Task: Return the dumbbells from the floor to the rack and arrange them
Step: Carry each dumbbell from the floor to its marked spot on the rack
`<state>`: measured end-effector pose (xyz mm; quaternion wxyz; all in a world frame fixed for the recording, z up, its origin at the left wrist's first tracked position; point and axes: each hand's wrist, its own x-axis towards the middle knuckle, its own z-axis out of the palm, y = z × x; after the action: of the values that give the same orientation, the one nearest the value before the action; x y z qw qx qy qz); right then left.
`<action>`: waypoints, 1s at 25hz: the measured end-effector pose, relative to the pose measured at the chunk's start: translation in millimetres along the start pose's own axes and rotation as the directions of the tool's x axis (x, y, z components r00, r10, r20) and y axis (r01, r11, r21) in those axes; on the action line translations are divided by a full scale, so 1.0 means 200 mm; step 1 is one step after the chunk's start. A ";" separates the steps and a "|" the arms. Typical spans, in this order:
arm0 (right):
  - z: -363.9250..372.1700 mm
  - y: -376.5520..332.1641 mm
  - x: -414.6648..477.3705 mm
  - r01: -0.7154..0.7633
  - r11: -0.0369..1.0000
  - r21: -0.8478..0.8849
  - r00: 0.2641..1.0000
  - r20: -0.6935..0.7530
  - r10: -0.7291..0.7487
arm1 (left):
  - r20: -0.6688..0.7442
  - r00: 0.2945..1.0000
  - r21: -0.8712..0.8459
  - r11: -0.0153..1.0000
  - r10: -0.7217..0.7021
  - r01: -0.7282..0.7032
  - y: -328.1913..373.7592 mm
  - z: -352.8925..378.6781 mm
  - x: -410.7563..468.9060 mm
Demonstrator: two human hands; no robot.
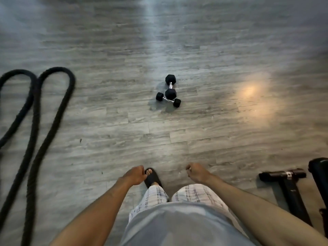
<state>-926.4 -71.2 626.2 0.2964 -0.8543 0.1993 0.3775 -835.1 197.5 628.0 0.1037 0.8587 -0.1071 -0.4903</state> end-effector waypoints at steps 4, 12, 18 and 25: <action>-0.24 -0.15 0.24 -0.039 0.994 0.099 0.998 -0.053 0.045 | 0.013 0.998 0.052 0.997 0.056 -0.057 0.06 -0.41 0.24; -0.84 -0.28 0.86 -0.025 0.992 0.124 0.997 -0.066 0.033 | 0.107 0.992 0.151 0.985 0.073 -0.089 0.35 -1.00 0.84; -1.41 -0.35 1.35 0.002 0.997 0.080 0.999 0.034 -0.004 | 0.083 0.995 0.134 0.989 0.053 -0.064 0.75 -1.48 1.23; -1.99 -0.45 1.91 -0.024 0.998 0.053 0.994 0.104 0.019 | -0.007 0.998 -0.011 0.998 0.069 -0.069 1.13 -1.94 1.72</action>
<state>-423.0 -310.7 581.3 0.3253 -0.8230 0.2031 0.4190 -347.6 -89.2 602.4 0.1257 0.8555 -0.1337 -0.4842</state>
